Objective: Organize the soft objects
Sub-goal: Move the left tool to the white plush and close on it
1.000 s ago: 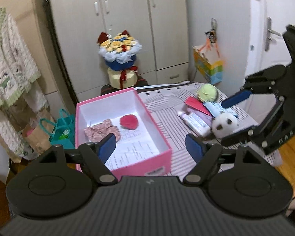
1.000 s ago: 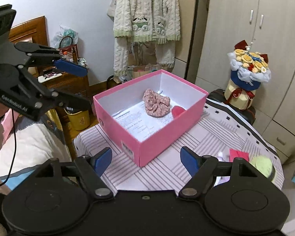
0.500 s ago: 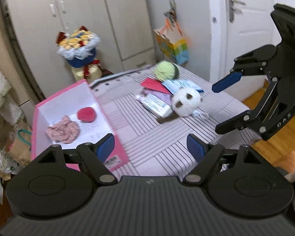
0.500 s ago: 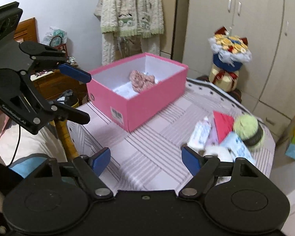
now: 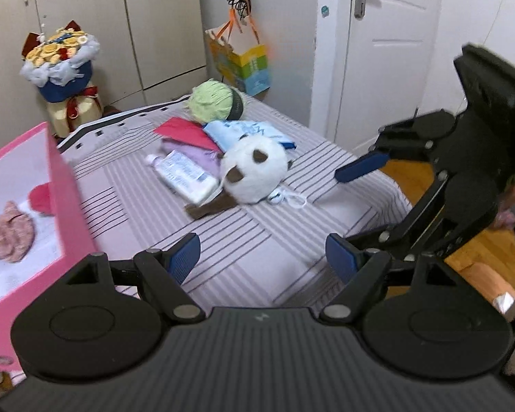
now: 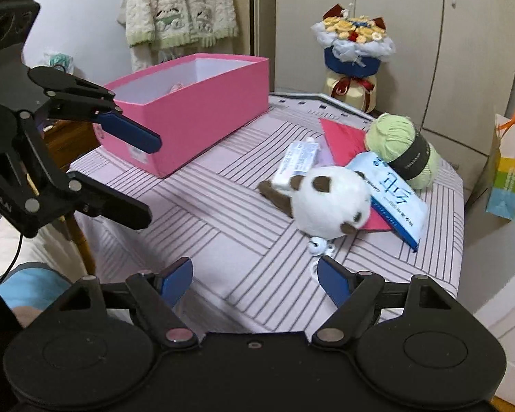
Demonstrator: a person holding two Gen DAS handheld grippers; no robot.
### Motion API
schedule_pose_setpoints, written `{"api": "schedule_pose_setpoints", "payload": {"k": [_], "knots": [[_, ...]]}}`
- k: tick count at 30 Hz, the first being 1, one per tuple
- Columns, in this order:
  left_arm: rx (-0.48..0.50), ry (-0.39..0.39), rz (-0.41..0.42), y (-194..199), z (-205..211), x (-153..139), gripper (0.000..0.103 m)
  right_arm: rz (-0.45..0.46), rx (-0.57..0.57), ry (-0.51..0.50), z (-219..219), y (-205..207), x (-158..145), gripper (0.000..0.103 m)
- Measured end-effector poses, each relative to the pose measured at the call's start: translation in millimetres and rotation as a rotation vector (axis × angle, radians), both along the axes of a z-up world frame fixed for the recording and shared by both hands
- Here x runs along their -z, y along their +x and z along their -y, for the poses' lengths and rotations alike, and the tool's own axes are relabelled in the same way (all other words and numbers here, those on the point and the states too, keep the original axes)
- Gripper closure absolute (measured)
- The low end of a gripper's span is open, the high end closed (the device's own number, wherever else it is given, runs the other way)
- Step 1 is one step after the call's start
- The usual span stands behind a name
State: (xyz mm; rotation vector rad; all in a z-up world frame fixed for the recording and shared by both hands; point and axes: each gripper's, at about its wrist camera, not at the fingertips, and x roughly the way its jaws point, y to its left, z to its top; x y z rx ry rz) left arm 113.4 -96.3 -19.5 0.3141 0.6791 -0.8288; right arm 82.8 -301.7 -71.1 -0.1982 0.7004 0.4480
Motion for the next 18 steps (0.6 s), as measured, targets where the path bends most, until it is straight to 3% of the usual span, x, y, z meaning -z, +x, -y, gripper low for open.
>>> {"api": "schedule_pose_setpoints", "payload": {"k": [5,8,11,18], "knots": [[-0.006,-0.083,0.024,16,13,13,0.024,0.134,0.004,0.041,16,7,19,0.019],[-0.039,-0.165,-0.019,34,17,27,0.024,0.205,0.05,0.032,20,18,40,0.019],[-0.053,-0.221,-0.059,50,25,42,0.025,0.235,0.074,0.051,23,30,53,0.02],[-0.11,-0.245,-0.055,75,50,61,0.025,0.24,0.11,0.061,19,54,67,0.019]]}}
